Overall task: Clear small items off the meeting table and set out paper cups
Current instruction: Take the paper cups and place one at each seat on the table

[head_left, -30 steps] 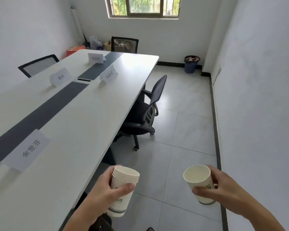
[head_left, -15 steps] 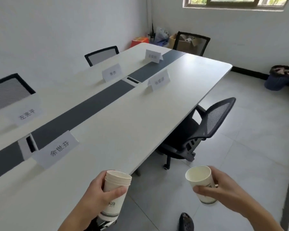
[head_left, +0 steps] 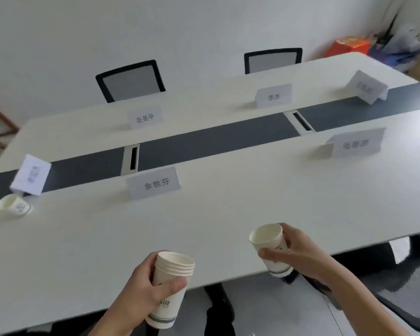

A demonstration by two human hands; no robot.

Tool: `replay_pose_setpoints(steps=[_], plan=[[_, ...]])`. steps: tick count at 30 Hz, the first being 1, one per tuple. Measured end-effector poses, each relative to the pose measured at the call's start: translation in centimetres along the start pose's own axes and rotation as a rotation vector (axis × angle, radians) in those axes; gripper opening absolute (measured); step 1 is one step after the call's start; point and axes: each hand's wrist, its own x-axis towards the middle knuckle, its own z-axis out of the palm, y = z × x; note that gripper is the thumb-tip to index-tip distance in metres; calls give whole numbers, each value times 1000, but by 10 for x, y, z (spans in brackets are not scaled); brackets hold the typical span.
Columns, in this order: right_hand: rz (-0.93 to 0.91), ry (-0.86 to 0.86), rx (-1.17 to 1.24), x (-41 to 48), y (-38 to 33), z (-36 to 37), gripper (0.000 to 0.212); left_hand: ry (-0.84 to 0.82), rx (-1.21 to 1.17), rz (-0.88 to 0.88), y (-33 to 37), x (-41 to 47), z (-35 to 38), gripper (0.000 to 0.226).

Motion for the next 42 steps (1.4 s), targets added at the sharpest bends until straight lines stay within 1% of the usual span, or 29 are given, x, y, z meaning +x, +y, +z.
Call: replay_pose_setpoints(steps=[4,9,12,17,21,24,28,30,34,35,36,37,39,42], plan=[[-40,-51,-24,69,-31,18,61,75,-64,-15,1,42,-24,77],[-56,-11,-28,162,-74,39,64,92,-129,22,31,103,-61,71],[-84,20,-38,227,-104,57,58,120,-167,26,42,136,-92,69],[-88,103,-92,327,-136,99,67,149,-194,-41,33,171,-130,70],[-70,147,-156,391,-138,124,71,198,-185,-110,14,192,-147,74],[-59,182,-206,416,-126,135,71,203,-181,-170,1,204,-151,75],[-65,222,-268,422,-109,141,71,151,-172,-214,0,222,-152,73],[-65,212,-294,423,-108,141,72,128,-177,-221,5,234,-150,68],[-60,138,-344,416,-107,131,91,84,-124,-175,23,258,-143,59],[-51,145,-341,410,-107,126,91,69,-102,-154,28,263,-140,57],[-47,171,-334,402,-108,120,86,50,-78,-132,33,267,-136,57],[-51,209,-320,392,-109,113,75,28,-53,-109,38,269,-132,57],[-63,274,-248,368,-115,98,46,-7,-3,-63,48,271,-124,59],[-53,255,-71,320,-127,75,11,-55,76,14,61,266,-107,66]])
